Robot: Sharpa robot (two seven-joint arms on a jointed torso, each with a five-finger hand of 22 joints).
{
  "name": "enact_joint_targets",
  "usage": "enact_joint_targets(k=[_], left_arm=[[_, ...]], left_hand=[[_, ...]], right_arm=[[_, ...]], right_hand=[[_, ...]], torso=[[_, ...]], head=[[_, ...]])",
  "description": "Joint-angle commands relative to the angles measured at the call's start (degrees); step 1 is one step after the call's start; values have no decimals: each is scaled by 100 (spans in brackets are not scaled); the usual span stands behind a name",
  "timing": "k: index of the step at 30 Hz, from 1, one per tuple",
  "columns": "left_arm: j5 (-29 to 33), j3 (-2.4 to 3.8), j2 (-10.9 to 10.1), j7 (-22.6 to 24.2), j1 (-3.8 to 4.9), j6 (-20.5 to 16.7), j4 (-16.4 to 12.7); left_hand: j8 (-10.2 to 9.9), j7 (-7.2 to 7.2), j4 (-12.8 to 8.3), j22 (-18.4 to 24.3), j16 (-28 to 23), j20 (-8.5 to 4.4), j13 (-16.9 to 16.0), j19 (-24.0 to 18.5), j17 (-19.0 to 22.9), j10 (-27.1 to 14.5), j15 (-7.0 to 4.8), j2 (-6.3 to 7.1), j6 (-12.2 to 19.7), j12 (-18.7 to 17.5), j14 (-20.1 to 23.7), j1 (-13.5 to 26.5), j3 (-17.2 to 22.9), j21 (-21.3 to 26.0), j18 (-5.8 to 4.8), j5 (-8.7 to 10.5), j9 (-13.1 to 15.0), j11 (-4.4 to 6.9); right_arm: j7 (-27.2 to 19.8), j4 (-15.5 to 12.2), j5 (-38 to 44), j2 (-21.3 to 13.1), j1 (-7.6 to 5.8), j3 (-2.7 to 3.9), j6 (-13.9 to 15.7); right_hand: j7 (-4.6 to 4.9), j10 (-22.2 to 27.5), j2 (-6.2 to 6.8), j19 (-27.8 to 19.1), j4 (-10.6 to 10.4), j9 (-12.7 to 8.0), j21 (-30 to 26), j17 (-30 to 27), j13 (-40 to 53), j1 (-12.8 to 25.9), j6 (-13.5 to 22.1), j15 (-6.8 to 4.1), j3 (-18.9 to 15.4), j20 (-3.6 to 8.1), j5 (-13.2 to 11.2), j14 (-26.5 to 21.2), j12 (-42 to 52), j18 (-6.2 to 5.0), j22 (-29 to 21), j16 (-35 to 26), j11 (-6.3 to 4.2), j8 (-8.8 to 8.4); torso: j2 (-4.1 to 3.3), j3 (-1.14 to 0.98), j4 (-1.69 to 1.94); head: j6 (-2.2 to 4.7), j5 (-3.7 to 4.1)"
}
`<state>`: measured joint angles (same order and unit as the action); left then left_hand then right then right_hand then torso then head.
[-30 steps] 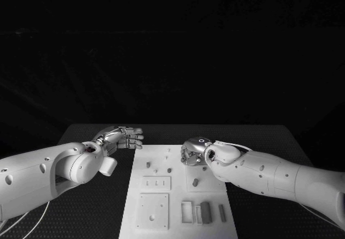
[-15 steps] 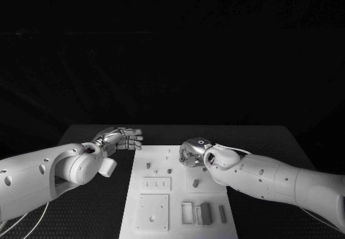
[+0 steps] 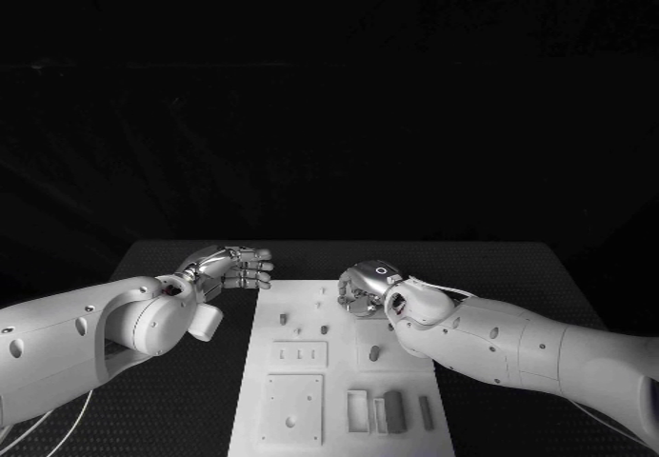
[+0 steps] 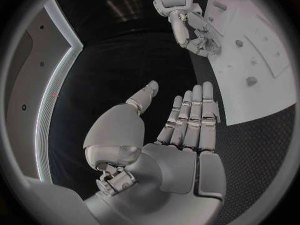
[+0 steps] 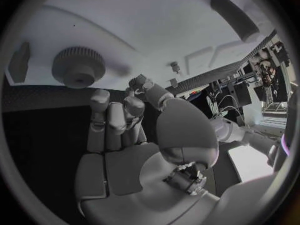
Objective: Assemble the parts on the task board
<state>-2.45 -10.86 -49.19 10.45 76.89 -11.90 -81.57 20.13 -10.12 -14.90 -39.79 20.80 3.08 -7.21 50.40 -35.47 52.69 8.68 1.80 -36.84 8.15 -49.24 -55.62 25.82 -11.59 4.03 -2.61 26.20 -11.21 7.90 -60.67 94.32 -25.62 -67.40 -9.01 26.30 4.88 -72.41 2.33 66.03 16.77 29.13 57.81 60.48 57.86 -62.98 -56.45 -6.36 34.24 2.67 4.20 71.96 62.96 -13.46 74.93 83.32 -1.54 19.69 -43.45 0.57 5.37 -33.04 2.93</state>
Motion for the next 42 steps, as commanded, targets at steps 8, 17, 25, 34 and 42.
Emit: enact_joint_targets(k=[8, 17, 25, 34, 42], left_arm=[[-18, 3, 41, 30, 6, 48, 8], [-18, 5, 92, 35, 6, 54, 31], [-18, 5, 111, 34, 7, 55, 47], [-18, 5, 130, 33, 7, 59, 59], [-18, 6, 177, 34, 7, 71, 83]], left_hand=[[-28, -335, -5, 6, -29, 0, 9, 31, -6, 12, -4, 12, 0, -28, -36, 53, -21, 22, 58, -24, -9, -34], [-31, -337, -7, 8, -32, -1, 9, 32, -8, 12, -4, 13, 1, -33, -37, 53, -22, 25, 57, -24, -11, -35], [-33, -338, -9, 9, -35, -2, 9, 34, -10, 14, -4, 13, 1, -38, -38, 53, -22, 27, 56, -24, -13, -35], [-35, -338, -10, 10, -39, -2, 9, 35, -12, 16, -4, 11, 0, -43, -39, 53, -22, 30, 55, -24, -15, -35], [-37, -339, -12, 11, -42, -3, 9, 37, -14, 18, -4, 11, -1, -48, -40, 54, -22, 33, 53, -24, -17, -35]], right_arm=[[436, 217, 289, 279, -30, 7, 52], [545, 362, 340, 512, -50, 24, 62], [578, 471, 367, 660, -68, 43, 95], [587, 577, 401, 755, -86, 65, 100], [556, 743, 398, 878, -84, 65, 88]], right_hand=[[-17, -52, -8, -5, -6, 187, 36, -14, -12, -8, -324, -95, 24, 56, 39, 133, -10, -154, 110, 32, -16, 50], [-18, -58, -8, -3, -7, 191, 37, -13, -15, -8, -325, -96, 25, 59, 40, 140, -16, -154, 109, 31, -17, 49], [-19, -63, -8, -2, -7, 194, 37, -14, -17, -8, -325, -97, 27, 61, 40, 145, -21, -154, 107, 29, -18, 47], [-19, -68, -5, 0, -7, 198, 38, -23, -20, -8, -325, -97, 28, 63, 40, 145, -26, -154, 106, 26, -18, 45], [-19, -72, -4, 1, -7, 200, 38, -20, -21, -8, -325, -98, 30, 65, 40, 151, -30, -154, 105, 26, -18, 43]], torso=[[-13, 8, 4], [-18, 11, 12], [-21, 13, 18], [-24, 9, 12], [-30, 4, 16]], head=[[47, 9], [84, 20], [92, 14], [95, -4], [85, -43]])
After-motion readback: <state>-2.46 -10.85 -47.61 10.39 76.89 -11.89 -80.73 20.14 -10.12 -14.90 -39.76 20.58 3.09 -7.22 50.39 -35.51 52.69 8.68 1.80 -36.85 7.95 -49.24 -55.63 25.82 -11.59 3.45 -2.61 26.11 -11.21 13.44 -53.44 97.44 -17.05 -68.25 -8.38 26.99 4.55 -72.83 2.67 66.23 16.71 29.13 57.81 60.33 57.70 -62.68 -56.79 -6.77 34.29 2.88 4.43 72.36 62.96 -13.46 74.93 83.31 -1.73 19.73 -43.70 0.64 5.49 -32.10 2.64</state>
